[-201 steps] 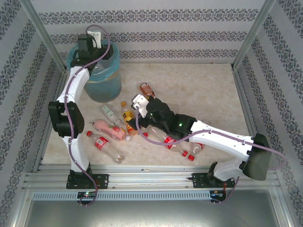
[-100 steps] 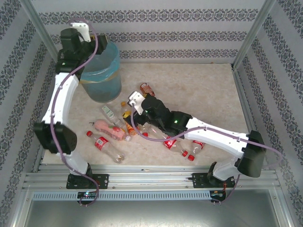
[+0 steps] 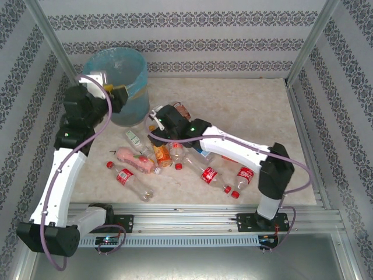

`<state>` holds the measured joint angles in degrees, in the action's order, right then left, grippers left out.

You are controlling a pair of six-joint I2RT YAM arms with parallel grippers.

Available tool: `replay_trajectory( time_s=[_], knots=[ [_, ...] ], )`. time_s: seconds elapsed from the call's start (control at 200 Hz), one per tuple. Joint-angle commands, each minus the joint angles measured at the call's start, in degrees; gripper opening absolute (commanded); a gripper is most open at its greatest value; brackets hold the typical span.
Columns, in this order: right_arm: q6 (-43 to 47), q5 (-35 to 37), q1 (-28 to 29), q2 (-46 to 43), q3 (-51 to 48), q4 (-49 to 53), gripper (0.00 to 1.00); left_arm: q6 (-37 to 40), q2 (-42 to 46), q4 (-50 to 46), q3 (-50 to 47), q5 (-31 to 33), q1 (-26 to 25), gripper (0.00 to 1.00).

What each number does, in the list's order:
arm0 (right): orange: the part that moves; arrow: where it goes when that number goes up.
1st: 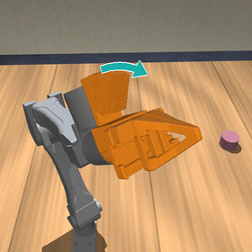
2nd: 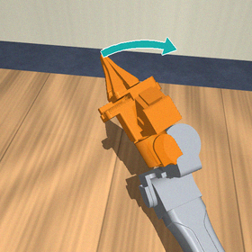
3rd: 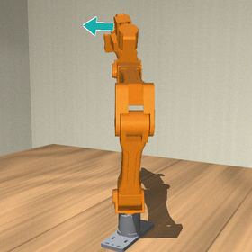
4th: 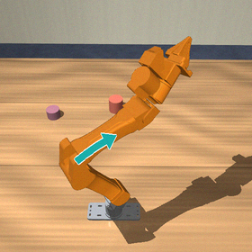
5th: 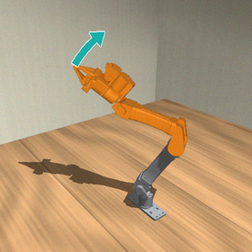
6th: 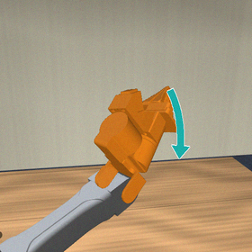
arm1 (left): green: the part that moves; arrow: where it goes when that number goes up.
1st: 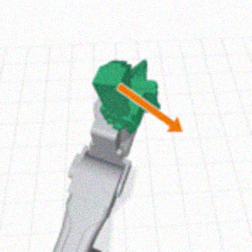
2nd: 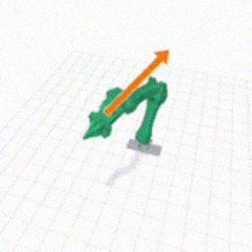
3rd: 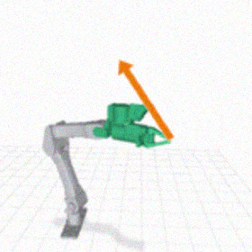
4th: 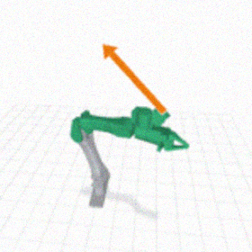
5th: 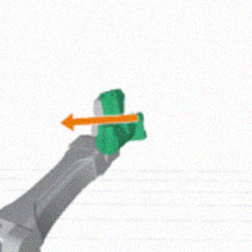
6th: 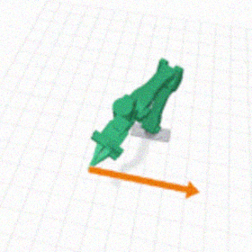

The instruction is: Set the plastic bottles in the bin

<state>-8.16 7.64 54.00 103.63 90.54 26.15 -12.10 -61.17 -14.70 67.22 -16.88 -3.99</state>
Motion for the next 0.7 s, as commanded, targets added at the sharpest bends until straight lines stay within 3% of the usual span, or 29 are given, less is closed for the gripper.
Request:
replay_trajectory(
  time_s=[0.0, 0.28, 0.465, 0.694],
  knots=[
    [-4.0, -3.0, 0.3, 5.2, 5.5, 7.9, 0.76, -2.4, 3.1, -3.7, -7.0, -4.3, -0.9, 0.54],
    [-8.7, -5.6, 0.2, 16.1, 13.8, 13.6, 0.78, -4.5, 9.0, -1.5, -22.6, -4.2, -1.1, 0.58],
    [-10.4, -6.7, 0.1, 21.2, 16.6, 15.5, 0.78, -4.7, 10.6, -0.7, -23.4, -0.7, -1.0, 0.59],
    [-10.5, -2.9, -0.2, 25.6, 20.2, 19.8, 0.80, -3.7, 10.7, -0.6, -24.0, 0.0, -1.1, 0.60]
  ],
)
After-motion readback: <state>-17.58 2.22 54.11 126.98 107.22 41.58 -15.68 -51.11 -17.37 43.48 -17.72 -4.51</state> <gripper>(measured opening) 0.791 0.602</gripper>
